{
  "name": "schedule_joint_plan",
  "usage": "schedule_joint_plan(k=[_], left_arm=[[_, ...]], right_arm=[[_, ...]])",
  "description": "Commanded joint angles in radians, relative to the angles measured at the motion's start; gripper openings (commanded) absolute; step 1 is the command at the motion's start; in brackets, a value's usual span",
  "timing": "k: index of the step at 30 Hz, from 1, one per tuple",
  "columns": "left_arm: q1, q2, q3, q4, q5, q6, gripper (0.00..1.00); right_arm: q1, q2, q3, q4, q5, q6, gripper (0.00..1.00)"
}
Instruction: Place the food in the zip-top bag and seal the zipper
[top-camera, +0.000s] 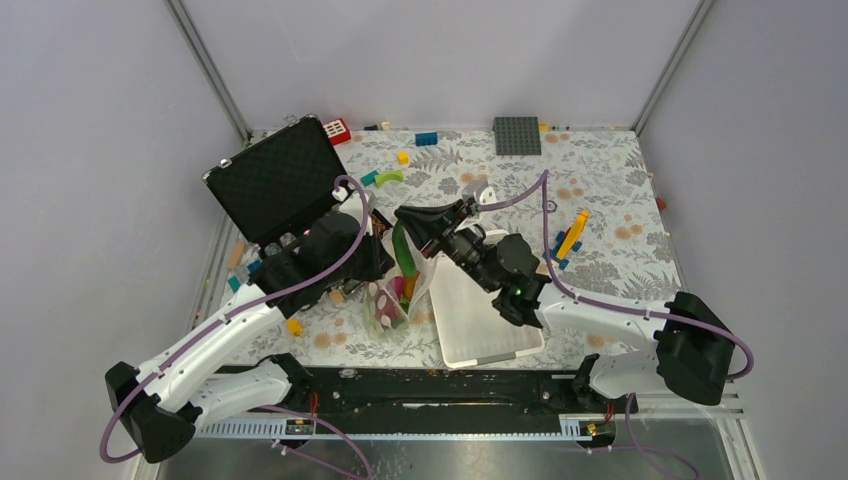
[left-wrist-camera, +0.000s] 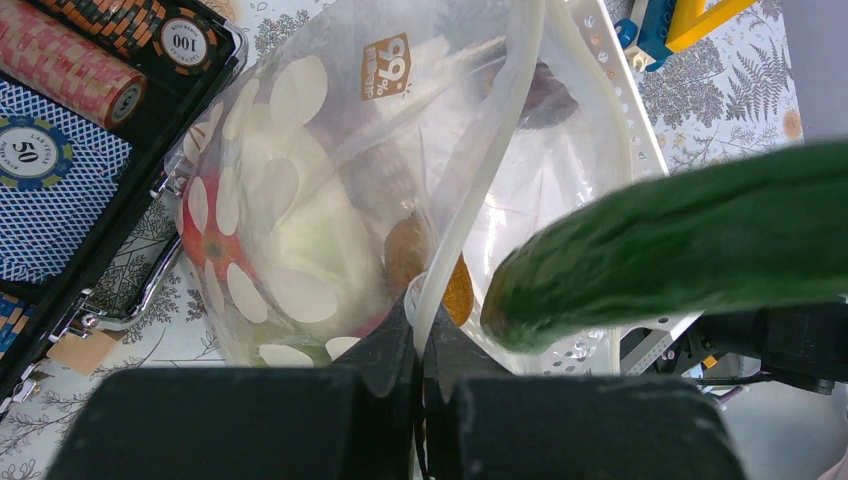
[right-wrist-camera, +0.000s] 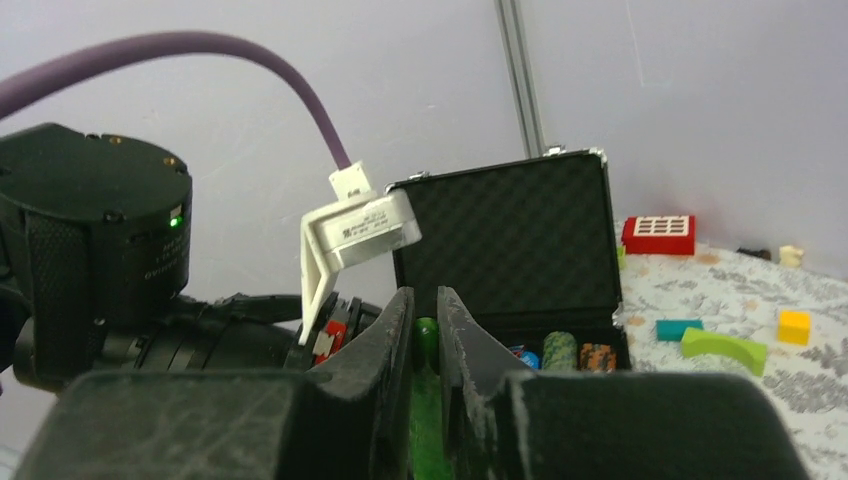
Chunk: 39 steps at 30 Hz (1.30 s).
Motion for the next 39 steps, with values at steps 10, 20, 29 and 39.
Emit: schedule_joint_plan(k=[10, 20, 29, 39], left_arm=[[0.004, -0.028, 0.029, 0.032, -0.018, -0.012, 0.00], [0.004, -0.039, 0.022, 0.032, -0.013, -0.011, 0.00], [0.003, -0.056, 0.013, 0.043, -0.003, -0.009, 0.00], [0.004, -0.069, 0.005, 0.047, -0.005, -0.010, 0.00]], right_arm=[[0.109, -0.021, -0.086, -0.053, 0.158, 0.083, 0.00], [0.150, 0.021, -0.012, -0.259, 0.366, 0.035, 0.12], [0.173, 0.041, 0.079, -0.383, 0.416, -0.046, 0.43], [0.181, -0.010, 0.107, -0.375, 0.387, -0.226, 0.87]])
